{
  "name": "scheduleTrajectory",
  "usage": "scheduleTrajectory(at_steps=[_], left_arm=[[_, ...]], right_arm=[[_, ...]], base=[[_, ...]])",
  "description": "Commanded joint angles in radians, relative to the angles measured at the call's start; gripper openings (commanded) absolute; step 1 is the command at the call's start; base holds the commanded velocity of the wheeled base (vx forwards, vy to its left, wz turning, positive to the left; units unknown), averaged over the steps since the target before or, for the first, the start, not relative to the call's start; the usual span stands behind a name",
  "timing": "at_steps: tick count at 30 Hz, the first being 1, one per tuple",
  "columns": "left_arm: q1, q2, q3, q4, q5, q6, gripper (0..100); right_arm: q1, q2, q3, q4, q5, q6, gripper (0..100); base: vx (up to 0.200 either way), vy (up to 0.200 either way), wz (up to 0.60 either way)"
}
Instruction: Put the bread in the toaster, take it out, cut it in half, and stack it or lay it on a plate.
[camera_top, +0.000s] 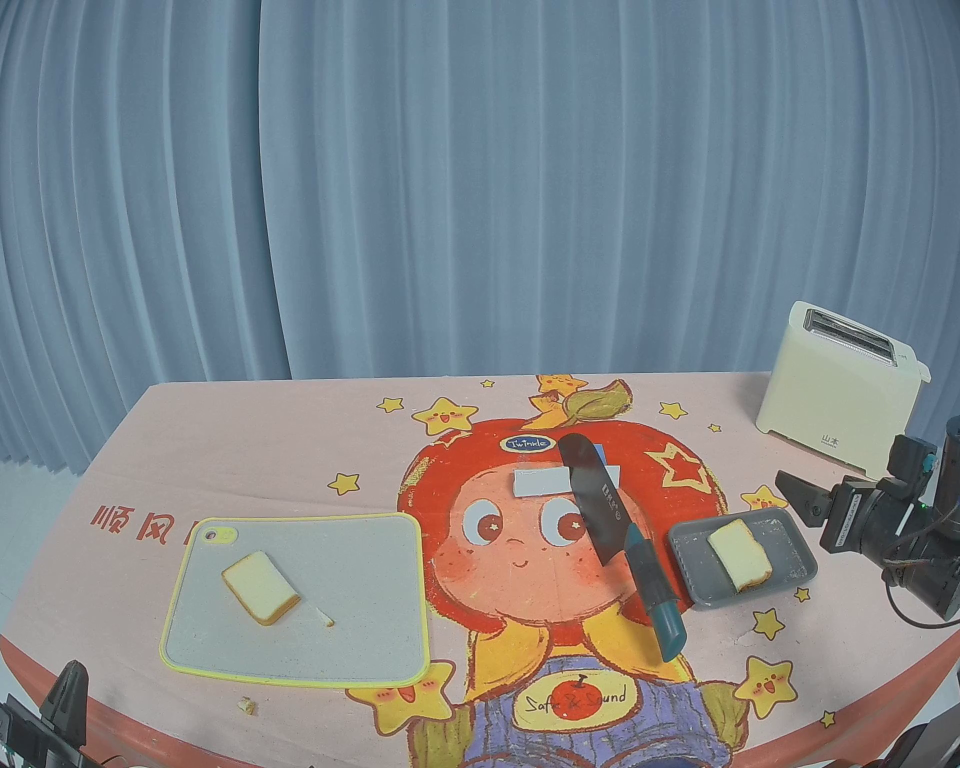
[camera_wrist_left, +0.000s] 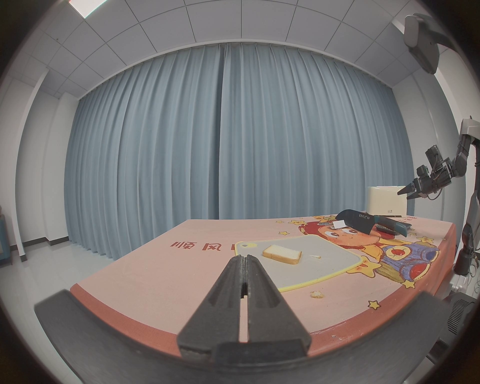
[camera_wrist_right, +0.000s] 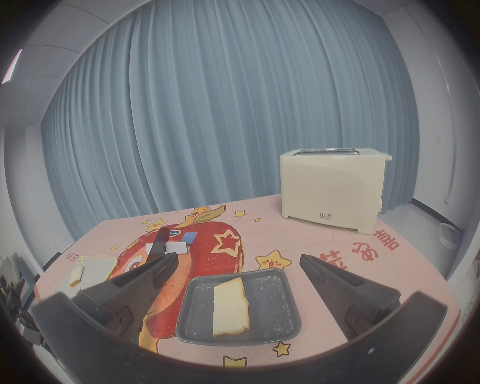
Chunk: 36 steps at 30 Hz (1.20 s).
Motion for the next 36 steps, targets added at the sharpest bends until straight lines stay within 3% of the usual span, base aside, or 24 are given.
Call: scheduleTrajectory(at_steps=[1, 2, 3, 18, 25, 29, 32, 36], left_arm=[[-0.001, 0.002, 0.016, 0.001, -0.001, 0.003, 0], [-0.001, 0.002, 0.016, -0.001, -0.001, 0.003, 0], [0.0, 0.002, 0.016, -0.001, -0.001, 0.001, 100], [0.0, 0.002, 0.018, -0.007, 0.016, -0.013, 100], [-0.001, 0.002, 0.018, -0.024, 0.013, -0.004, 100], [-0.001, 0.002, 0.018, -0.177, 0.01, -0.005, 100], [-0.001, 0.002, 0.018, -0.222, -0.001, 0.012, 100], [-0.004, 0.015, -0.022, -0.18, -0.074, 0.018, 100]], right_arm=[[0.001, -0.046, -0.001, -0.001, 0.001, -0.013, 100], [0.001, -0.049, 0.0, -0.001, 0.001, -0.016, 100], [0.001, -0.049, 0.0, -0.001, 0.001, -0.019, 100], [0.001, -0.087, 0.0, 0.002, 0.001, -0.041, 100], [0.001, -0.086, 0.0, 0.006, 0.001, -0.041, 100], [0.001, -0.089, 0.0, 0.002, 0.001, -0.042, 100], [0.001, -0.084, 0.0, 0.005, 0.001, -0.042, 100], [0.001, -0.087, 0.009, -0.003, 0.002, -0.042, 100]], base=[[0.0, 0.0, 0.0], [0.0, 0.0, 0.0], [0.0, 0.0, 0.0], [0.0, 0.0, 0.0], [0.0, 0.0, 0.0], [0.0, 0.0, 0.0], [0.0, 0.0, 0.0], [0.0, 0.0, 0.0]])
